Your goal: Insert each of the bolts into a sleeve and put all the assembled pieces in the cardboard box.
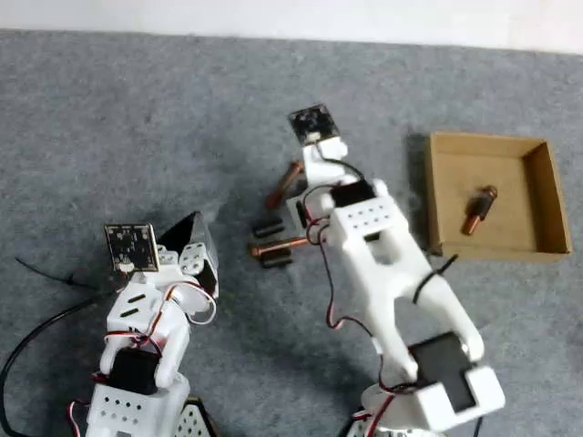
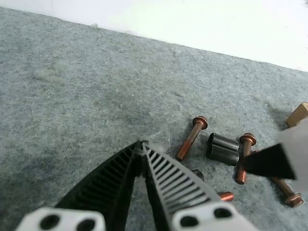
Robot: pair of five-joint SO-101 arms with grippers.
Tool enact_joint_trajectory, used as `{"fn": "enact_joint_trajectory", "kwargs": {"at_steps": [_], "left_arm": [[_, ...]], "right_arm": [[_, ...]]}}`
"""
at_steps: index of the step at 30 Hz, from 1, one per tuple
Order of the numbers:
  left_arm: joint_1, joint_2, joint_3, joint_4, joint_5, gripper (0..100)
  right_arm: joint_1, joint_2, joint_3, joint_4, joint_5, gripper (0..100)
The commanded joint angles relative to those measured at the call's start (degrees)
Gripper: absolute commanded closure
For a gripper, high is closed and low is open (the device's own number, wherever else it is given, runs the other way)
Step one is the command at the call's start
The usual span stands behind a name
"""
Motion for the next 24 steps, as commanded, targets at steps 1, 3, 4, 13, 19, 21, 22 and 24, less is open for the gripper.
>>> {"fn": "enact_joint_trajectory", "kwargs": {"at_steps": [1,3,4,13,19,21,22,24], "left_arm": [[-0.4,-0.9,1.2,-0.3,-0.5,98],[-0.4,-0.9,1.2,-0.3,-0.5,98],[-0.4,-0.9,1.2,-0.3,-0.5,98],[-0.4,-0.8,1.2,-1.4,-0.5,98],[-0.4,-0.8,1.2,-1.4,-0.5,98],[-0.4,-0.8,1.2,-1.4,-0.5,98],[-0.4,-0.8,1.2,-1.4,-0.5,98],[-0.4,-0.8,1.2,-1.4,-0.5,98]], "right_arm": [[-0.7,3.8,-3.2,-3.6,7.2,84.1],[0.4,7.8,-5.9,-4.4,9.7,84.9],[1.2,10.0,-7.7,-4.5,10.2,84.9],[3.9,27.0,-21.0,-4.2,13.2,84.9],[3.7,29.7,-21.8,-4.2,13.2,85.3],[3.7,29.8,-21.8,-4.2,13.2,85.3],[3.7,29.8,-21.8,-4.3,13.2,85.4],[3.6,29.9,-21.8,-4.4,13.2,85.4]]}}
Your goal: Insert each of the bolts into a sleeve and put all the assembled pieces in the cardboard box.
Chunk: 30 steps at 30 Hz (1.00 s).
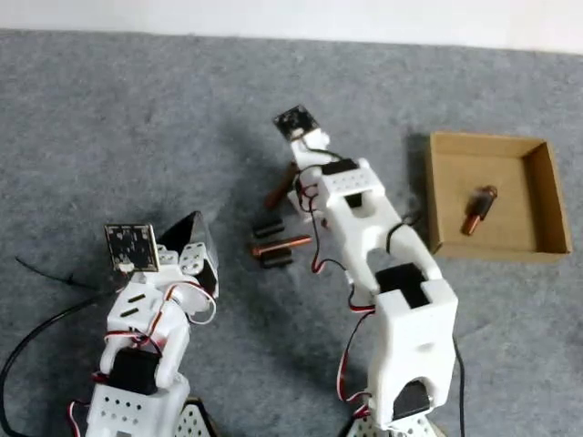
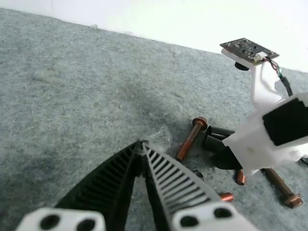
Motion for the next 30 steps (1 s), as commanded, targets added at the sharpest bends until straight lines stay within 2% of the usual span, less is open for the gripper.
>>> {"fn": "enact_joint_trajectory", "kwargs": {"at_steps": [1,4,8,18,25,30], "left_arm": [[-0.4,-0.8,1.2,-1.2,-0.5,98],[-0.4,-0.8,1.2,-1.2,-0.5,98],[-0.4,-0.8,1.2,-1.2,-0.5,98],[-0.4,-0.8,1.2,-1.1,-0.5,98],[-0.5,-0.8,1.2,-1.1,-0.5,98],[-0.5,-0.8,1.2,-1.1,-0.5,98]], "right_arm": [[0.0,0.6,-1.4,-1.0,0.6,85.4],[0.0,0.7,-1.4,-1.5,0.6,86.7],[0.1,0.6,-1.4,-4.2,0.6,99.4],[0.2,-0.7,-1.4,-1.7,0.6,99.5],[0.1,-14.8,8.3,0.9,0.6,99.4],[0.1,-29.6,22.1,-5.3,0.6,99.4]]}}
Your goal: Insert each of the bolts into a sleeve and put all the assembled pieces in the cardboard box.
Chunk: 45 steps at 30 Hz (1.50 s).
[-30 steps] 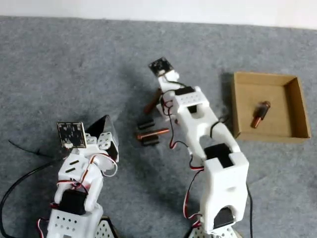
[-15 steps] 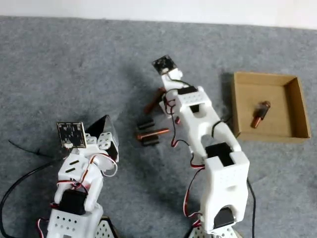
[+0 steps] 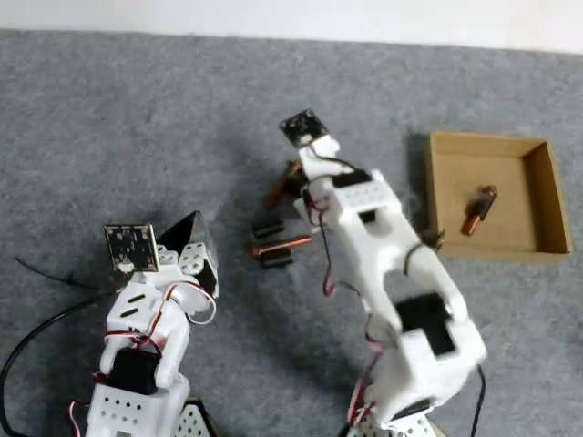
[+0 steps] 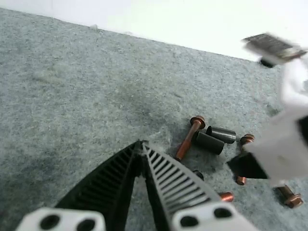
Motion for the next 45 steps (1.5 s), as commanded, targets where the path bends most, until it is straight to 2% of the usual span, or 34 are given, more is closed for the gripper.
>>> {"fn": "enact_joint_trajectory", "kwargs": {"at_steps": [1,9,15,19,23,30,36,40,45], "left_arm": [[-0.5,-0.8,1.2,-1.1,-0.5,98],[-0.5,-0.8,1.2,-1.2,-0.5,98],[-0.4,-0.8,1.2,-1.2,-0.5,98],[-0.4,-0.8,1.2,-1.2,-0.5,98],[-0.4,-0.8,1.2,-1.2,-0.6,98],[-0.4,-0.8,1.2,-1.2,-0.6,98],[-0.4,-0.8,1.2,-1.3,-0.6,98],[-0.4,-0.8,1.2,-1.3,-0.6,98],[-0.4,-0.8,1.2,-1.3,-0.6,98]], "right_arm": [[0.3,-12.3,8.7,-5.8,0.6,99.4],[0.3,-21.8,21.3,-8.4,0.3,98.7],[0.2,-14.1,13.6,-12.0,0.4,79.2],[0.6,-3.1,0.7,-11.2,0.7,79.0],[1.5,9.5,-14.3,-5.6,3.3,79.0],[4.4,25.8,-34.9,0.5,3.7,79.0],[6.3,33.6,-41.5,4.6,3.7,80.7],[5.8,34.1,-41.8,9.0,3.8,85.9],[4.3,34.5,-41.9,10.2,3.7,87.2]]}}
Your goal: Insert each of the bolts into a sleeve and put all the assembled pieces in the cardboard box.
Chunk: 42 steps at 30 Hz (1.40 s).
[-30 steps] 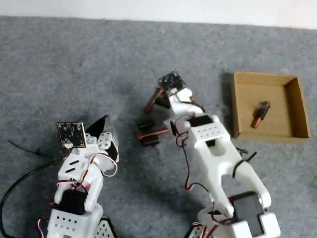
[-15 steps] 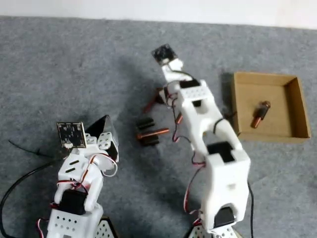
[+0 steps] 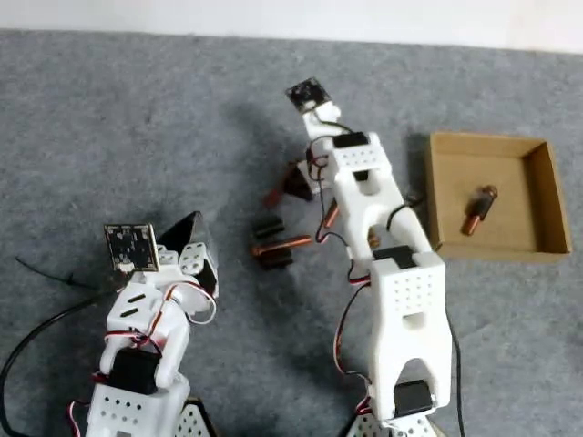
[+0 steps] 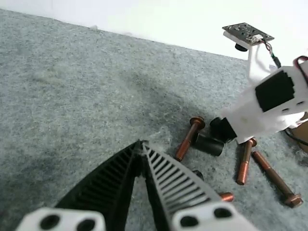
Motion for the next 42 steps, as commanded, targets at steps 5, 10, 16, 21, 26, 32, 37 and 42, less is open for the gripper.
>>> {"fn": "enact_joint_trajectory", "kwargs": {"at_steps": [5,10,16,21,26,32,37,42], "left_arm": [[-0.4,-0.8,1.2,-1.3,-0.6,98],[-0.5,-0.8,1.2,-1.3,-0.6,98],[-0.6,-0.8,1.2,-1.3,-0.6,98],[-0.6,-0.8,1.2,-1.3,-0.6,98],[-0.6,-0.8,1.2,-1.3,-0.6,98],[-0.7,-0.8,1.2,-1.1,-0.5,98],[-1.2,-0.7,-0.7,-0.9,-3.8,98],[2.4,0.1,-9.1,-0.8,-7.6,98]], "right_arm": [[-1.2,0.0,-0.2,1.9,0.7,99.5],[-0.5,-1.7,-0.1,3.0,0.4,99.4],[1.1,-12.8,8.7,0.5,-3.8,99.4],[1.2,-29.1,31.0,-11.7,-3.7,99.4],[0.9,-51.6,57.7,-26.3,-4.0,99.4],[1.3,-76.7,82.6,-33.8,-4.0,99.4],[3.0,-96.4,96.8,-31.4,-4.0,99.4],[6.9,-116.5,105.6,-21.4,-4.0,99.4]]}}
